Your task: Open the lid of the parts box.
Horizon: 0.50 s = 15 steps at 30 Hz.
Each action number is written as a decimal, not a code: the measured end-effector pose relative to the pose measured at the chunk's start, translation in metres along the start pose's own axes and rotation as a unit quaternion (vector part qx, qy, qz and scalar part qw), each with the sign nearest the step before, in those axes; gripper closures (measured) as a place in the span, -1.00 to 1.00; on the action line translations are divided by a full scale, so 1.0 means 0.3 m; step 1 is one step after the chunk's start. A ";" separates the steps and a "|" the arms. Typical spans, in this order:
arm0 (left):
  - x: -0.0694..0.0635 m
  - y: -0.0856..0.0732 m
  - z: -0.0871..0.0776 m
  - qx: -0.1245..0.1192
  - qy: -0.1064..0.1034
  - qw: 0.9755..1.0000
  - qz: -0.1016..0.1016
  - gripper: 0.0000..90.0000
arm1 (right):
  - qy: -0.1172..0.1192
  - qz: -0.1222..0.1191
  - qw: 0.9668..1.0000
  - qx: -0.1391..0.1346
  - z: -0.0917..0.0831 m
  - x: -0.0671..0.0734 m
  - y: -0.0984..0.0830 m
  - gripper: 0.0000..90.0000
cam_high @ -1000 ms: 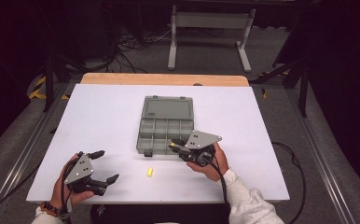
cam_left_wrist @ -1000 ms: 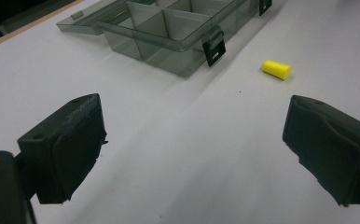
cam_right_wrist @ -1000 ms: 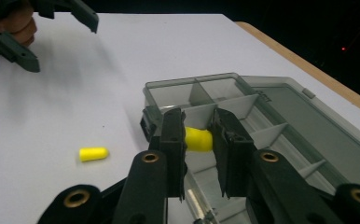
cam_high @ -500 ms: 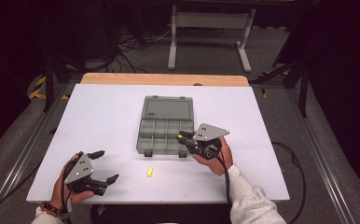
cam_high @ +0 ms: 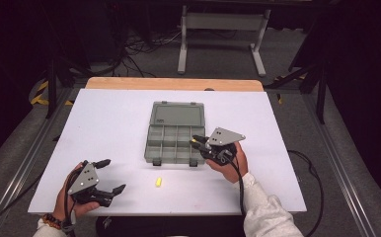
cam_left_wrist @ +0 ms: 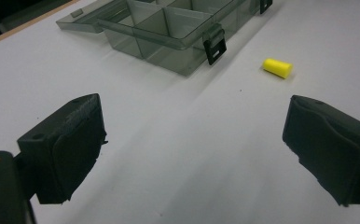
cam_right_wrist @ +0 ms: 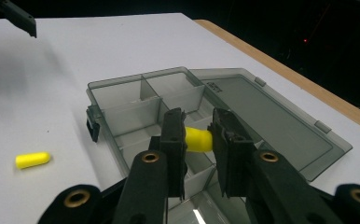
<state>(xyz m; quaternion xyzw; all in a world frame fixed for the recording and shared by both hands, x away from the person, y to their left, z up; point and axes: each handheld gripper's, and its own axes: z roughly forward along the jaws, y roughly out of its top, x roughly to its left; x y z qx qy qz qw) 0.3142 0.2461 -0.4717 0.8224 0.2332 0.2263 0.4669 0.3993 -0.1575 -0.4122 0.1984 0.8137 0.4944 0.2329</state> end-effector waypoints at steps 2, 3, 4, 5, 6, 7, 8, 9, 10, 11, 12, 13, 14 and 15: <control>0.000 0.000 0.000 0.000 0.000 1.000 0.000 -0.85 | -0.003 0.001 1.000 0.001 0.001 -0.005 -0.002 0.67; 0.001 0.000 -0.001 -0.001 0.001 1.000 0.000 -0.85 | -0.004 0.003 1.000 0.003 0.003 -0.011 -0.004 0.67; 0.001 0.000 -0.001 -0.001 0.001 1.000 0.000 -0.85 | -0.009 0.007 1.000 0.005 0.008 -0.020 -0.010 0.67; 0.001 0.000 -0.001 -0.001 0.001 1.000 0.001 -0.85 | -0.011 0.005 1.000 0.007 0.010 -0.025 -0.013 0.67; 0.001 0.000 -0.002 0.000 0.002 1.000 0.001 -0.85 | -0.014 0.008 1.000 0.008 0.012 -0.028 -0.015 0.67; 0.000 0.000 -0.002 0.000 0.001 1.000 0.001 -0.85 | -0.015 0.012 1.000 0.008 0.014 -0.033 -0.017 0.67; 0.000 0.000 -0.002 0.000 0.001 1.000 0.002 -0.85 | -0.015 0.014 1.000 0.009 0.017 -0.037 -0.019 0.67; 0.000 0.000 -0.002 -0.001 0.002 1.000 0.001 -0.85 | -0.018 0.014 1.000 0.011 0.021 -0.041 -0.021 0.67; 0.001 0.000 -0.002 -0.001 0.002 1.000 0.000 -0.85 | -0.019 0.017 1.000 0.012 0.024 -0.046 -0.022 0.67; 0.001 0.000 -0.002 0.000 0.001 1.000 0.001 -0.85 | -0.020 0.018 1.000 0.013 0.028 -0.050 -0.024 0.67; 0.000 0.000 -0.002 0.000 0.001 1.000 0.001 -0.85 | -0.023 0.018 0.999 0.016 0.034 -0.053 -0.026 0.67; 0.000 0.000 -0.002 0.000 0.001 1.000 0.001 -0.85 | -0.024 0.019 0.999 0.018 0.039 -0.057 -0.028 0.67; 0.000 0.000 -0.002 0.000 0.001 1.000 0.001 -0.85 | -0.025 0.020 0.999 0.020 0.043 -0.060 -0.030 0.67; 0.000 0.000 -0.002 0.000 0.001 1.000 0.002 -0.85 | -0.027 0.020 0.999 0.022 0.047 -0.064 -0.033 0.67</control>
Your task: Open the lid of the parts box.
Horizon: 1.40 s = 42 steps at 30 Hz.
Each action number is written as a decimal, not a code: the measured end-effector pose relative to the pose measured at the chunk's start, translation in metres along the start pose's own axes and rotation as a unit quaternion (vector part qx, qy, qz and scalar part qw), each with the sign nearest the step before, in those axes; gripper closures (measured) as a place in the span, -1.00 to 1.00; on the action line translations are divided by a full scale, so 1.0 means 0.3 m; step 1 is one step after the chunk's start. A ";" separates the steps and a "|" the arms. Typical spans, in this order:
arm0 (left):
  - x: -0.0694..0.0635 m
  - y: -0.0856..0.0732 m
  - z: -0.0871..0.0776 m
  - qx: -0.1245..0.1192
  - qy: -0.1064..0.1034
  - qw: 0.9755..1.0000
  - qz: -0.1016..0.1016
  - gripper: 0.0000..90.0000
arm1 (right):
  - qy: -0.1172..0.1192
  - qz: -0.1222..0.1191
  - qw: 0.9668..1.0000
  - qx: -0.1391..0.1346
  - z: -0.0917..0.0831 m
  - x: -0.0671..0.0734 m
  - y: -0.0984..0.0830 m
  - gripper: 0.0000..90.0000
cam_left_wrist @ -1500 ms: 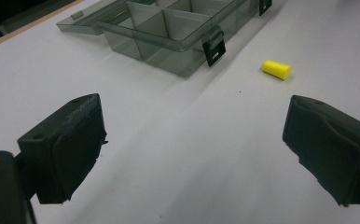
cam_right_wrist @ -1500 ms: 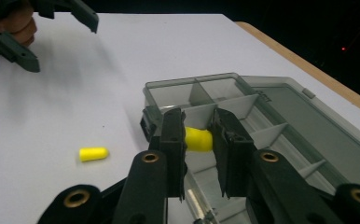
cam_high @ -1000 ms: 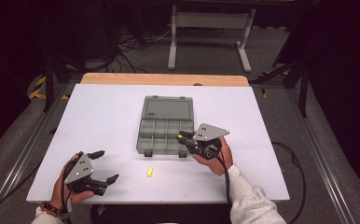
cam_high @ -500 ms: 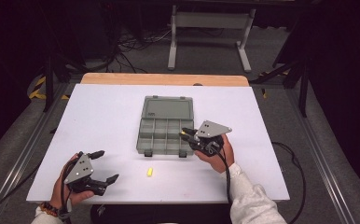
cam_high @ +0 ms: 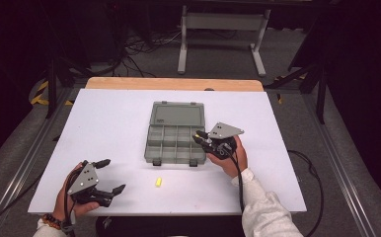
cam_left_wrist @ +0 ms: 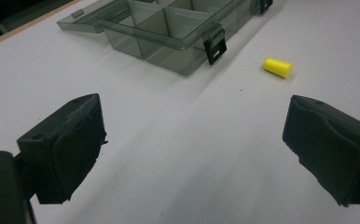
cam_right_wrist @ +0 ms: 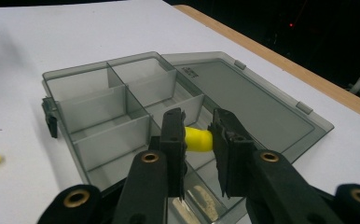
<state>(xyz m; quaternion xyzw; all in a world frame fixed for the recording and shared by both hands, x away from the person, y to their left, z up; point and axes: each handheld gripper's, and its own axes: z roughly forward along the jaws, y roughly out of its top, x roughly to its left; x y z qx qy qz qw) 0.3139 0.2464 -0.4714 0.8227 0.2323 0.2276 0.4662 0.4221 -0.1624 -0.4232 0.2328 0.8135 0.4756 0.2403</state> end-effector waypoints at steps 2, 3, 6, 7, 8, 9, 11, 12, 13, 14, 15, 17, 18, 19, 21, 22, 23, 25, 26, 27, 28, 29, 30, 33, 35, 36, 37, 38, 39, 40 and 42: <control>0.000 0.000 0.000 0.001 0.000 1.000 0.000 -0.85 | -0.001 0.003 1.000 0.004 0.011 -0.007 -0.005 0.67; 0.000 0.000 0.000 0.001 0.000 1.000 0.000 -0.85 | -0.001 0.003 1.000 0.004 0.011 -0.007 -0.005 0.67; 0.000 0.000 0.000 0.001 0.000 1.000 0.000 -0.85 | -0.008 0.004 1.000 0.013 0.035 -0.021 -0.012 0.66; 0.001 0.000 0.000 0.003 0.000 1.000 0.002 -0.85 | -0.011 0.004 1.000 0.015 0.039 -0.025 -0.013 0.66; 0.001 0.000 0.000 0.002 0.000 1.000 0.003 -0.85 | -0.012 0.004 1.000 0.015 0.044 -0.029 -0.015 0.66; 0.001 0.000 -0.001 0.001 0.001 1.000 0.002 -0.85 | -0.012 0.007 1.000 0.017 0.049 -0.034 -0.018 0.66; 0.003 -0.002 -0.002 0.000 0.001 1.000 0.002 -0.85 | -0.018 0.010 1.000 0.024 0.057 -0.042 -0.024 0.65; 0.003 -0.002 -0.002 0.000 0.001 1.000 0.002 -0.85 | -0.018 0.010 1.000 0.024 0.057 -0.042 -0.024 0.65; 0.004 -0.002 -0.002 -0.001 0.000 1.000 0.001 -0.85 | -0.020 0.015 0.999 0.026 0.060 -0.048 -0.029 0.65; 0.004 -0.002 -0.002 -0.001 0.000 1.000 0.000 -0.85 | -0.020 0.018 0.999 0.028 0.063 -0.053 -0.032 0.64; 0.004 -0.002 -0.001 -0.002 -0.002 1.000 0.000 -0.85 | -0.024 0.018 0.999 0.028 0.066 -0.056 -0.032 0.64; 0.004 -0.001 -0.001 -0.001 -0.001 1.000 0.001 -0.85 | -0.024 0.025 0.999 0.031 0.074 -0.064 -0.033 0.64; 0.003 0.000 -0.001 -0.001 -0.001 1.000 0.001 -0.85 | -0.027 0.024 0.999 0.033 0.077 -0.063 -0.034 0.63; 0.003 0.000 -0.001 -0.001 -0.001 1.000 0.002 -0.85 | -0.028 0.025 0.999 0.036 0.079 -0.064 -0.037 0.63; 0.003 0.000 -0.001 -0.001 -0.001 1.000 0.001 -0.85 | -0.026 0.029 0.999 0.037 0.079 -0.066 -0.041 0.62; 0.004 0.000 0.000 -0.001 -0.001 1.000 0.001 -0.85 | -0.027 0.034 0.998 0.036 0.079 -0.068 -0.045 0.62; 0.003 0.000 0.000 0.000 0.000 1.000 0.001 -0.85 | -0.026 0.039 0.998 0.036 0.078 -0.069 -0.047 0.61; 0.002 0.000 -0.001 0.000 -0.001 1.000 0.002 -0.85 | -0.027 0.037 0.998 0.038 0.079 -0.068 -0.049 0.61; 0.001 0.000 -0.001 0.000 0.000 1.000 0.003 -0.85 | -0.027 0.038 0.998 0.039 0.079 -0.068 -0.051 0.61; 0.001 0.000 -0.002 0.000 -0.001 1.000 0.003 -0.85 | -0.026 0.038 0.998 0.040 0.080 -0.067 -0.052 0.61; 0.001 0.000 -0.003 -0.001 -0.001 1.000 0.002 -0.85 | -0.026 0.036 0.998 0.042 0.081 -0.066 -0.054 0.60; 0.001 0.000 -0.003 -0.001 -0.001 1.000 0.002 -0.85 | -0.028 0.036 0.998 0.042 0.081 -0.065 -0.055 0.60; 0.002 -0.001 -0.004 -0.002 -0.002 1.000 0.001 -0.85 | -0.028 0.037 0.998 0.041 0.078 -0.064 -0.056 0.60; 0.003 -0.001 -0.003 -0.002 -0.002 1.000 0.001 -0.85 | -0.028 0.041 0.998 0.041 0.075 -0.065 -0.057 0.58; 0.003 -0.001 -0.003 -0.003 -0.003 1.000 0.001 -0.85 | -0.029 0.042 0.998 0.040 0.074 -0.065 -0.058 0.57; 0.003 -0.001 -0.003 -0.003 -0.003 1.000 0.001 -0.85 | -0.028 0.041 0.998 0.039 0.073 -0.066 -0.058 0.56; 0.003 -0.001 -0.003 -0.002 -0.003 1.000 0.001 -0.85 | -0.028 0.042 0.998 0.038 0.072 -0.065 -0.058 0.55; 0.003 -0.001 -0.003 -0.002 -0.003 1.000 0.001 -0.85 | -0.028 0.044 0.998 0.036 0.070 -0.064 -0.058 0.55; 0.004 0.000 -0.003 -0.003 -0.002 1.000 0.001 -0.85 | -0.027 0.044 0.998 0.036 0.069 -0.065 -0.059 0.55; 0.004 0.000 -0.003 -0.002 -0.002 1.000 0.002 -0.85 | -0.027 0.043 0.998 0.036 0.067 -0.064 -0.059 0.53; 0.006 0.000 -0.004 -0.003 -0.001 1.000 0.002 -0.85 | -0.027 0.045 0.998 0.036 0.065 -0.064 -0.061 0.52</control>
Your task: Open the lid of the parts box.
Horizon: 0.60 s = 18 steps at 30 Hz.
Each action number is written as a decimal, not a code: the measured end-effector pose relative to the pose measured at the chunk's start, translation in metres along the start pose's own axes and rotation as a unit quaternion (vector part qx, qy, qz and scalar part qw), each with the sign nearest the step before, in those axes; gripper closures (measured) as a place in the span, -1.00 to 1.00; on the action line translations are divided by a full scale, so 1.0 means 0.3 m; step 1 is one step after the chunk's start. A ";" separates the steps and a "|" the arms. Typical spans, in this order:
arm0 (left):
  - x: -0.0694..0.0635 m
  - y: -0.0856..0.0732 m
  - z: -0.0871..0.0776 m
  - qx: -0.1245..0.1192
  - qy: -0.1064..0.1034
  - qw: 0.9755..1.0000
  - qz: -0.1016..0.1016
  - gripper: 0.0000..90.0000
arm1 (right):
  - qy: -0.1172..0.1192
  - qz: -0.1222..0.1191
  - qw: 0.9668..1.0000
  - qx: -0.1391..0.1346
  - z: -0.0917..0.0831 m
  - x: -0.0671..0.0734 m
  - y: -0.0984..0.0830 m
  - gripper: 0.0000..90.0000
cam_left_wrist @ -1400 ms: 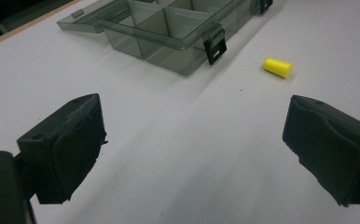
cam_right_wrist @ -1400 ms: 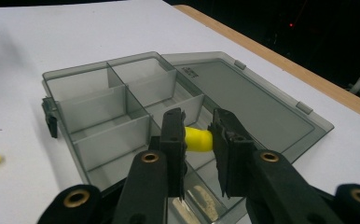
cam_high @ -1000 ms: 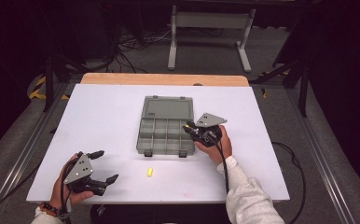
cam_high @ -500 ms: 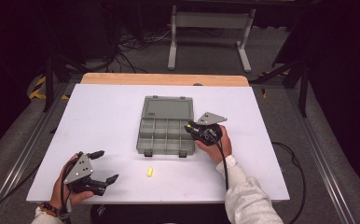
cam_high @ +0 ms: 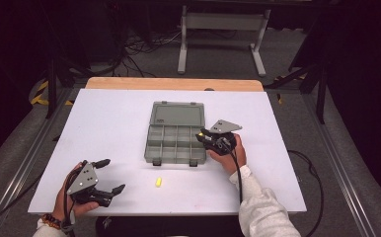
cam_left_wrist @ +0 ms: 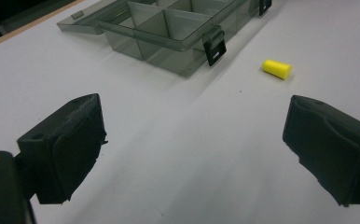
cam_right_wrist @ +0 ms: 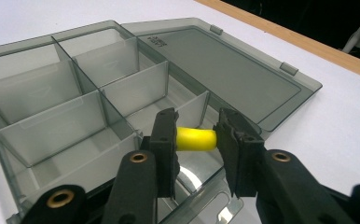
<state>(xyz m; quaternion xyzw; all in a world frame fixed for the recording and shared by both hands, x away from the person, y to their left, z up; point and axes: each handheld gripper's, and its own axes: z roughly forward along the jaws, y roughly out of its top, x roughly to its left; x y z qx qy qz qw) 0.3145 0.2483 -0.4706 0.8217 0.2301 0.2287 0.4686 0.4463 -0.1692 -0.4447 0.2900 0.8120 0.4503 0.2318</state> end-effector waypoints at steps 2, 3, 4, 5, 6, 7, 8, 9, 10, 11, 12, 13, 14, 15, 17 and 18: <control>0.001 0.000 0.000 -0.001 0.000 1.000 -0.002 -0.85 | -0.001 0.000 1.000 0.000 -0.001 0.001 -0.002 0.48; 0.001 0.000 0.000 0.000 0.000 1.000 -0.002 -0.85 | 0.000 0.000 1.000 -0.001 -0.002 0.001 -0.002 0.48; 0.001 0.000 0.000 0.000 0.000 1.000 -0.001 -0.85 | 0.003 0.001 1.000 -0.001 -0.003 0.001 -0.002 0.49; 0.001 0.000 0.000 0.000 -0.001 1.000 -0.002 -0.85 | 0.003 -0.002 1.000 0.000 -0.002 0.003 -0.002 0.50; 0.001 0.000 0.001 0.000 -0.001 1.000 -0.002 -0.85 | 0.003 -0.003 1.000 0.001 -0.002 0.004 -0.002 0.48; 0.001 0.000 0.001 0.001 -0.001 1.000 -0.001 -0.85 | 0.004 -0.001 1.000 0.003 -0.001 0.005 -0.003 0.45; 0.001 0.000 0.001 0.000 -0.001 1.000 -0.002 -0.85 | 0.002 -0.001 1.000 0.003 -0.001 0.006 -0.003 0.43; 0.001 0.000 0.001 0.000 -0.001 1.000 -0.002 -0.85 | 0.002 -0.003 1.000 0.000 -0.003 0.006 -0.002 0.44; 0.001 -0.001 0.001 0.000 -0.001 1.000 -0.002 -0.85 | 0.004 -0.002 1.000 -0.002 -0.007 0.007 -0.001 0.44; 0.001 -0.001 0.001 -0.001 -0.001 1.000 -0.002 -0.85 | 0.003 -0.003 1.000 -0.004 -0.012 0.009 0.001 0.43; 0.001 -0.001 0.001 0.000 -0.001 1.000 -0.002 -0.85 | 0.004 -0.003 1.000 -0.007 -0.018 0.011 0.003 0.40; 0.001 -0.001 0.001 0.000 -0.001 1.000 -0.002 -0.85 | 0.005 -0.005 1.000 -0.010 -0.021 0.012 0.004 0.39; 0.002 -0.001 0.001 0.000 -0.001 1.000 -0.002 -0.85 | 0.005 -0.005 1.000 -0.010 -0.021 0.012 0.004 0.39; 0.001 0.000 0.001 0.000 -0.001 1.000 -0.001 -0.85 | 0.004 -0.007 1.000 -0.012 -0.027 0.015 0.006 0.37; 0.001 0.000 -0.001 -0.002 0.000 1.000 -0.002 -0.85 | 0.003 -0.011 1.000 -0.018 -0.038 0.023 0.009 0.35; 0.001 0.001 -0.002 -0.002 0.000 1.000 -0.001 -0.85 | 0.003 -0.013 1.000 -0.021 -0.044 0.027 0.011 0.34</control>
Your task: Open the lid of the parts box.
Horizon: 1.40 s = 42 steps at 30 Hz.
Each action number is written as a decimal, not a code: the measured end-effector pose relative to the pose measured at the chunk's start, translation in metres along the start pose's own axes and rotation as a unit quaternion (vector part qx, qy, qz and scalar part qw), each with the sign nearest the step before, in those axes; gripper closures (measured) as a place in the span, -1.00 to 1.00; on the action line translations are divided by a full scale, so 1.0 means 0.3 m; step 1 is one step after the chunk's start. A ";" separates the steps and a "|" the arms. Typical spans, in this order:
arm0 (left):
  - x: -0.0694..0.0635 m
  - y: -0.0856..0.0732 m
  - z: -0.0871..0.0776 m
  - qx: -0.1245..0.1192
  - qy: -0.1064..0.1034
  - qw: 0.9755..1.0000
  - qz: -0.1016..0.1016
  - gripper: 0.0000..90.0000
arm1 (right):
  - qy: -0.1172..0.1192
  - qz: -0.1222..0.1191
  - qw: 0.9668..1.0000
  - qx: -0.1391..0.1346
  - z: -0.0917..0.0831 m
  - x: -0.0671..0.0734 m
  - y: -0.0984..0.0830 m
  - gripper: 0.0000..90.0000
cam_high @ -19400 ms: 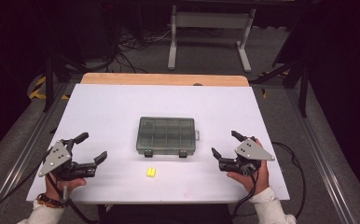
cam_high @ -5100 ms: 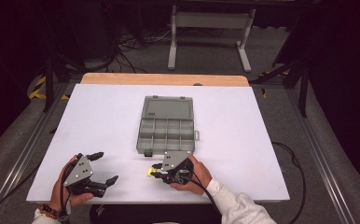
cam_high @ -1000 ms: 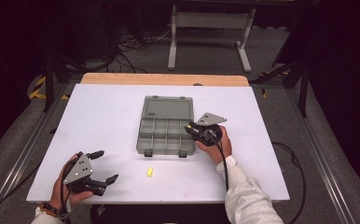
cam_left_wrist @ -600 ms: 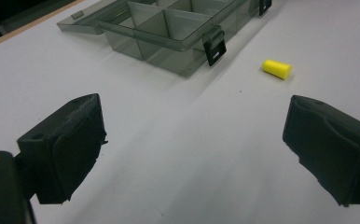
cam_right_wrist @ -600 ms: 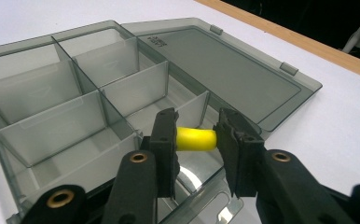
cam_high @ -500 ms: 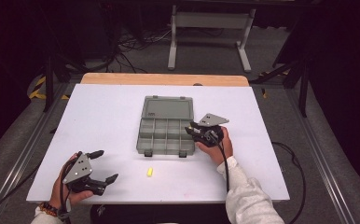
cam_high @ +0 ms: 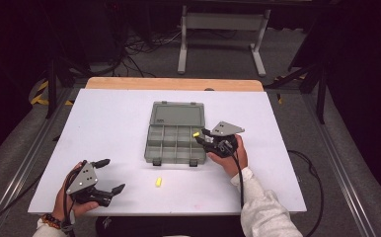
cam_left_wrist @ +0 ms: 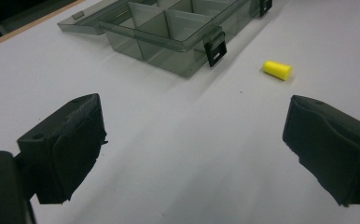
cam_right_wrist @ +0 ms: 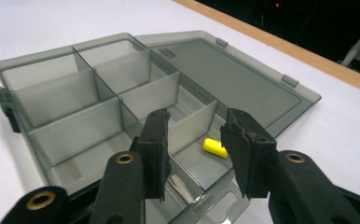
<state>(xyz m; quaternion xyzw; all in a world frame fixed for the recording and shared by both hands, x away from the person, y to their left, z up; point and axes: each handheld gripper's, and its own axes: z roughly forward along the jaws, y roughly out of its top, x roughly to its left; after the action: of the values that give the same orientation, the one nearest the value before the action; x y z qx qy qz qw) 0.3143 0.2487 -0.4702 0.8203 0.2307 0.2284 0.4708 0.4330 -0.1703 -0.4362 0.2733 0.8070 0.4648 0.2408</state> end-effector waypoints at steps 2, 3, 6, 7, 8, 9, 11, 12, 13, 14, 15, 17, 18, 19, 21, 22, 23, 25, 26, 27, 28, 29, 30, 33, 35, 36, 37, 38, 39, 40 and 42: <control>0.000 0.000 -0.001 0.000 0.000 1.000 0.000 -0.85 | -0.001 -0.001 1.000 -0.004 -0.011 0.008 0.004 0.31; 0.001 0.000 -0.001 0.000 0.001 1.000 0.000 -0.85 | -0.001 -0.003 1.000 -0.006 -0.018 0.012 0.007 0.29; 0.001 0.001 -0.002 -0.001 0.001 1.000 0.000 -0.85 | 0.001 -0.008 1.000 -0.014 -0.036 0.027 0.015 0.27; 0.001 0.001 -0.002 -0.001 0.000 1.000 0.000 -0.85 | 0.002 -0.010 1.000 -0.016 -0.041 0.032 0.018 0.26; 0.001 0.001 -0.003 -0.001 0.000 1.000 0.000 -0.85 | 0.003 -0.012 1.000 -0.018 -0.045 0.038 0.020 0.25; 0.002 0.002 -0.004 -0.001 0.000 1.000 0.001 -0.85 | 0.005 -0.015 1.000 -0.021 -0.053 0.048 0.026 0.23; 0.001 0.002 -0.003 -0.002 0.000 1.000 0.001 -0.85 | 0.007 -0.016 1.000 -0.023 -0.056 0.052 0.029 0.22; 0.001 0.002 -0.003 -0.002 0.000 1.000 0.001 -0.85 | 0.009 -0.018 1.000 -0.024 -0.059 0.056 0.033 0.22; 0.002 0.003 -0.004 -0.001 0.002 1.000 0.003 -0.85 | 0.010 -0.019 0.999 -0.026 -0.062 0.061 0.036 0.21; 0.002 0.003 -0.005 -0.001 0.002 1.000 0.004 -0.85 | 0.012 -0.019 0.999 -0.028 -0.064 0.065 0.038 0.20; 0.002 0.003 -0.005 -0.001 0.002 1.000 0.004 -0.85 | 0.013 -0.020 0.999 -0.030 -0.067 0.071 0.041 0.18; 0.003 0.004 -0.006 -0.002 0.002 1.000 0.004 -0.85 | 0.015 -0.025 0.999 -0.031 -0.070 0.079 0.046 0.15; 0.003 0.004 -0.007 -0.003 0.003 1.000 0.004 -0.85 | 0.015 -0.025 0.999 -0.032 -0.072 0.084 0.048 0.14; 0.004 0.004 -0.008 -0.003 0.002 1.000 0.004 -0.85 | 0.016 -0.026 0.999 -0.034 -0.075 0.088 0.051 0.12; 0.004 0.004 -0.008 -0.002 0.002 1.000 0.004 -0.85 | 0.016 -0.025 0.999 -0.037 -0.078 0.096 0.056 0.05; 0.003 0.004 -0.008 -0.002 0.003 1.000 0.004 -0.85 | 0.016 -0.024 0.999 -0.039 -0.079 0.099 0.058 0.02; 0.003 0.004 -0.008 -0.003 0.003 1.000 0.004 -0.85 | 0.017 -0.024 0.999 -0.041 -0.080 0.103 0.060 0.01; 0.003 0.004 -0.008 -0.002 0.002 1.000 0.005 -0.85 | 0.018 -0.025 0.999 -0.044 -0.083 0.112 0.064 -0.01; 0.003 0.004 -0.009 -0.003 0.003 1.000 0.005 -0.85 | 0.019 -0.025 0.998 -0.045 -0.084 0.116 0.066 -0.03; 0.003 0.004 -0.009 -0.003 0.003 1.000 0.005 -0.85 | 0.020 -0.025 0.998 -0.046 -0.085 0.121 0.068 -0.04; 0.003 0.004 -0.010 -0.003 0.003 1.000 0.005 -0.85 | 0.023 -0.028 0.998 -0.046 -0.085 0.128 0.070 -0.05; 0.003 0.004 -0.010 -0.003 0.003 1.000 0.005 -0.85 | 0.023 -0.028 0.998 -0.046 -0.085 0.128 0.070 -0.05; 0.003 0.004 -0.010 -0.003 0.003 1.000 0.005 -0.85 | 0.023 -0.030 0.998 -0.046 -0.084 0.134 0.071 -0.07; 0.004 0.005 -0.010 -0.003 0.003 1.000 0.005 -0.85 | 0.028 -0.033 0.998 -0.046 -0.084 0.149 0.075 -0.10; 0.004 0.005 -0.010 -0.002 0.003 1.000 0.006 -0.85 | 0.031 -0.033 0.998 -0.046 -0.082 0.156 0.077 -0.14; 0.004 0.005 -0.011 -0.003 0.003 1.000 0.006 -0.85 | 0.032 -0.034 0.998 -0.046 -0.081 0.160 0.078 -0.16; 0.004 0.005 -0.011 -0.002 0.003 1.000 0.006 -0.85 | 0.032 -0.034 0.998 -0.045 -0.080 0.164 0.078 -0.19; 0.004 0.005 -0.011 -0.003 0.003 1.000 0.005 -0.85 | 0.033 -0.035 0.998 -0.045 -0.079 0.167 0.079 -0.21; 0.004 0.005 -0.011 -0.003 0.003 1.000 0.005 -0.85 | 0.034 -0.034 0.998 -0.043 -0.078 0.171 0.080 -0.23; 0.004 0.005 -0.011 -0.002 0.003 1.000 0.007 -0.85 | 0.035 -0.034 0.998 -0.043 -0.075 0.177 0.081 -0.30; 0.004 0.005 -0.012 -0.003 0.003 1.000 0.007 -0.85 | 0.035 -0.035 0.998 -0.042 -0.075 0.180 0.081 -0.34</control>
<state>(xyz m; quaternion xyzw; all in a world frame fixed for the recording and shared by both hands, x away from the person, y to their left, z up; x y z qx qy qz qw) 0.3135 0.2511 -0.4670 0.8196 0.2259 0.2346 0.4714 0.3842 -0.1380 -0.4119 0.2183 0.8037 0.4990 0.2397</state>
